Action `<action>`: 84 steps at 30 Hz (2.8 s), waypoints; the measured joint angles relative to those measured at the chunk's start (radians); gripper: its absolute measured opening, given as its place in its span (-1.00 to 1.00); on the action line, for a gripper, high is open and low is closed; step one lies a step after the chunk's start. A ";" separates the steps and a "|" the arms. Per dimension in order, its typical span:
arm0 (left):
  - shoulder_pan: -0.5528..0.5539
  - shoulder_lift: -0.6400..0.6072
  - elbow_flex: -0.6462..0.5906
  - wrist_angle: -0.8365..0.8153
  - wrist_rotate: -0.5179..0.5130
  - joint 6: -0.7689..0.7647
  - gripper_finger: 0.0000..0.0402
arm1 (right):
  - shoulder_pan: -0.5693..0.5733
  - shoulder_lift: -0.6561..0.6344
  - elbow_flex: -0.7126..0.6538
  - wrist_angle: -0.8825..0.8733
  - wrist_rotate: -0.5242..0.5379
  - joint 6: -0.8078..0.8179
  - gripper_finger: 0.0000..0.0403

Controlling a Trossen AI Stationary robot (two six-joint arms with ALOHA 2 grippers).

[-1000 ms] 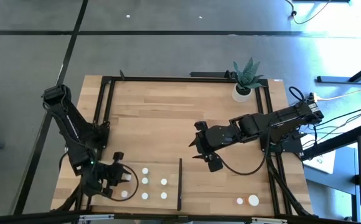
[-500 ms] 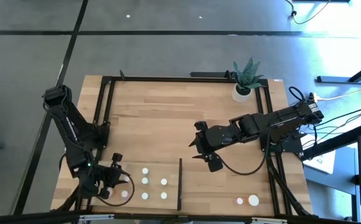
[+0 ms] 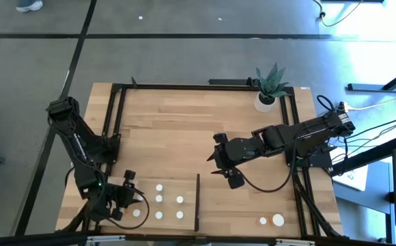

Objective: Pick and place medicine bottles onto shelf by color
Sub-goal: Put the top pink pill bottle on the shelf aligned with the other pink pill bottle, then put the yellow pill bottle on the shelf aligned with the other yellow pill bottle

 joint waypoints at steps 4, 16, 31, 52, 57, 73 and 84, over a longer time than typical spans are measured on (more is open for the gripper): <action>0.000 0.000 0.000 0.008 0.005 -0.001 -0.41 | 0.000 0.000 0.000 0.001 0.000 0.001 0.06; 0.000 0.002 -0.003 0.009 0.011 -0.029 -0.07 | 0.000 0.000 0.000 0.001 0.000 0.001 0.06; 0.000 -0.026 -0.003 0.015 -0.022 -0.024 0.21 | 0.000 0.000 0.000 0.001 0.000 0.001 0.06; 0.106 -0.220 0.098 0.008 -0.061 0.105 0.21 | 0.000 0.000 0.000 0.002 0.000 0.001 0.06; 0.213 -0.258 0.098 0.006 -0.064 0.222 0.21 | 0.000 0.000 0.000 0.002 0.000 0.002 0.06; 0.474 -0.283 0.098 0.006 0.046 0.244 0.21 | 0.000 0.000 -0.001 0.047 -0.009 0.085 0.06; 0.484 -0.283 0.098 0.006 0.047 0.246 0.21 | -0.024 0.004 -0.001 -0.239 0.148 0.344 0.06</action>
